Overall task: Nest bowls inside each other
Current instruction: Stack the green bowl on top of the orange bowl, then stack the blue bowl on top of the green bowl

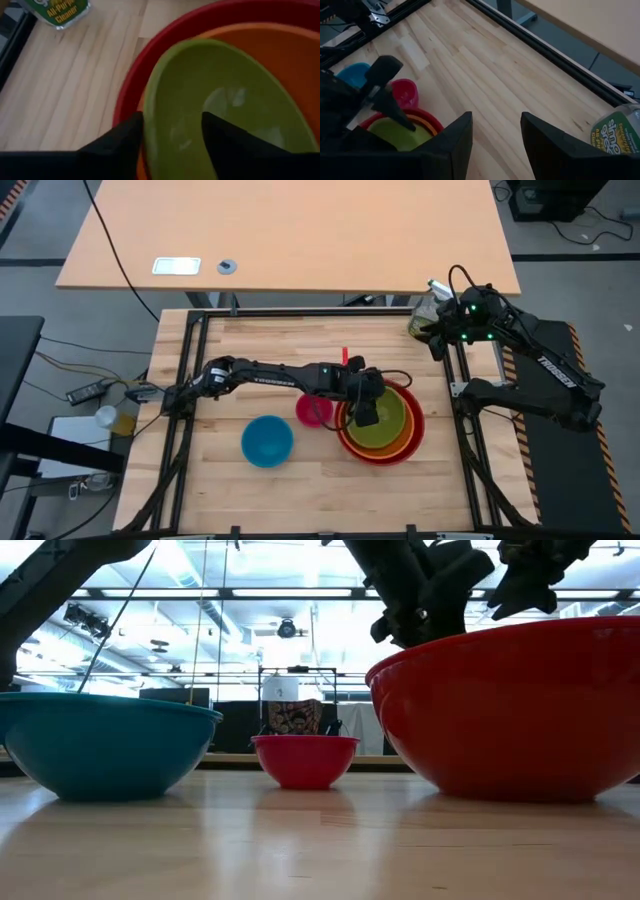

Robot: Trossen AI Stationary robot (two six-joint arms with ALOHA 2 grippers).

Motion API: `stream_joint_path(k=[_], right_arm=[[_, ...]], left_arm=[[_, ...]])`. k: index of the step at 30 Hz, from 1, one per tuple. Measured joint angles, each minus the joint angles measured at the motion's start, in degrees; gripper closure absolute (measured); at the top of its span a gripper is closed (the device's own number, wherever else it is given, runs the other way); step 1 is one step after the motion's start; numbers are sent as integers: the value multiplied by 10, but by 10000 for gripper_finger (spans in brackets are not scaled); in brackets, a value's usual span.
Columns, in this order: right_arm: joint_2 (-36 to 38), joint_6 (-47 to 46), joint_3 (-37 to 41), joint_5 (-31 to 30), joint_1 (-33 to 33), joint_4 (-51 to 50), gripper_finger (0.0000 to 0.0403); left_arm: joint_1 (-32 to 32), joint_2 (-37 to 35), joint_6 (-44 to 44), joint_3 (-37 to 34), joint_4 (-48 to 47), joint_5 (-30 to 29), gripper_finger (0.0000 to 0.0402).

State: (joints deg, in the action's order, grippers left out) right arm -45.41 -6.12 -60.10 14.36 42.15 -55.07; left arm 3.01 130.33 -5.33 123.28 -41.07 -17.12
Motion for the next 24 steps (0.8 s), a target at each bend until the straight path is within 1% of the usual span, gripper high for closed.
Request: stream_joint_path(k=[2, 4, 7, 10, 11, 14, 15, 21, 24], right_arm=[[0, -4, 0, 1, 0, 1, 228], [0, -4, 0, 1, 0, 1, 228], [0, -4, 0, 2, 0, 1, 228], [0, -4, 0, 2, 0, 0, 228], [0, -4, 0, 2, 0, 0, 228], [0, -4, 1, 3, 0, 3, 228], [0, -4, 4, 3, 0, 4, 228], [0, -12, 29, 10, 0, 6, 228], [0, -14, 45, 21, 0, 11, 228]], left_arm=[[-4, -3, -1, 0, -1, 0, 170], [-9, -6, -5, 0, -7, 0, 161], [-17, -10, -6, 0, -11, 0, 158], [-28, -17, -13, 3, -19, 3, 165], [-33, -19, -13, 8, -25, 16, 168], [-47, -21, 9, 12, -23, 92, 181], [-50, -21, 17, 12, -22, 108, 186], [-64, -9, 21, 0, -23, 174, 212], [-65, 1, 20, -1, -28, 183, 219]])
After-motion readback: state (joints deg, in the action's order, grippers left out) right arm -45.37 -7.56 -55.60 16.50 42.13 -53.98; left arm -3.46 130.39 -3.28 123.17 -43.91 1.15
